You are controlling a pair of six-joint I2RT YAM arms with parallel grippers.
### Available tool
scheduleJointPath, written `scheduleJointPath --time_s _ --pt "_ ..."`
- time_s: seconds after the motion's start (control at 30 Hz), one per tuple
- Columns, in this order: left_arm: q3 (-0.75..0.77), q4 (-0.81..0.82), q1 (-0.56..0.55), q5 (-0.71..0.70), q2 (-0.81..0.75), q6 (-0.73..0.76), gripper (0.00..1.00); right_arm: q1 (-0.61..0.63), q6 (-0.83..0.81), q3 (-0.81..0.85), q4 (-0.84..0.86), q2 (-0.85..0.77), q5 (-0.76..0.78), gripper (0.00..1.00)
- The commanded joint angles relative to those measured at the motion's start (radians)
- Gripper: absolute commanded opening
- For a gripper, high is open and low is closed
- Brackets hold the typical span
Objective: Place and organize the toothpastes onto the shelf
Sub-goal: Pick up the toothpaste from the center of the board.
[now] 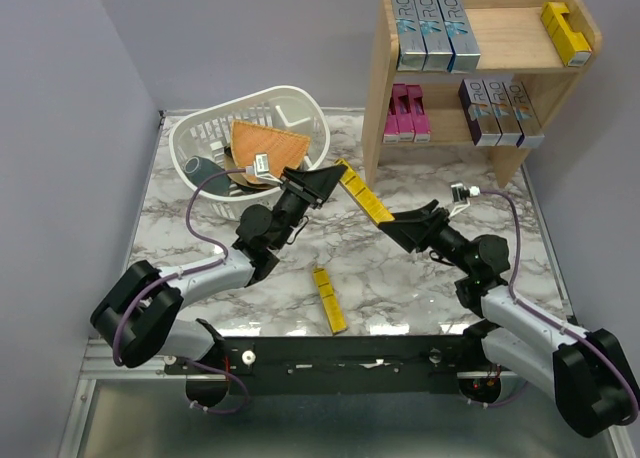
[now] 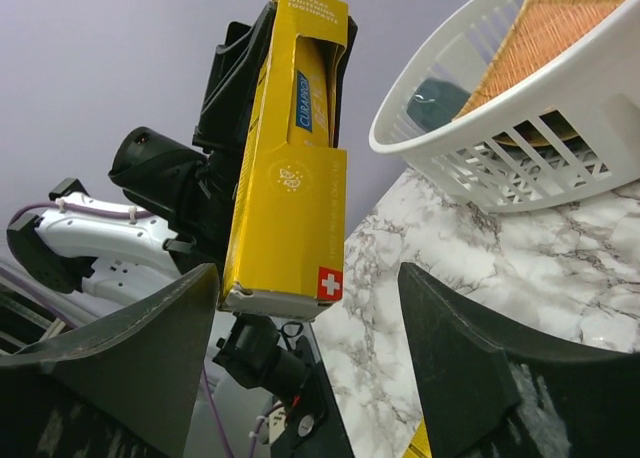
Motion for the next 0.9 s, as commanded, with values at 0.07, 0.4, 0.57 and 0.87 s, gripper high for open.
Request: scheduleJointPath --time_s 0.07,0.4,0.57,0.87 --pt "0.017 0.111 -0.019 0.015 0.018 0.002 0.24 0.008 0.023 0.003 0.112 0.018 -0.019 0.71" --pt "-0.018 0.2 -0.027 0.017 0.05 0.006 0.39 0.008 -0.036 0.022 0.0 -0.051 -0.003 0.41" --pt "-0.04 0.233 -0.023 0.011 0.044 0.044 0.8 0.006 -0.122 0.059 -0.138 -0.138 0.012 0.38" --pt "-0.07 -0.182 0.053 -0.017 -0.174 0.205 0.99 0.006 -0.407 0.231 -0.647 -0.33 0.154 0.35"
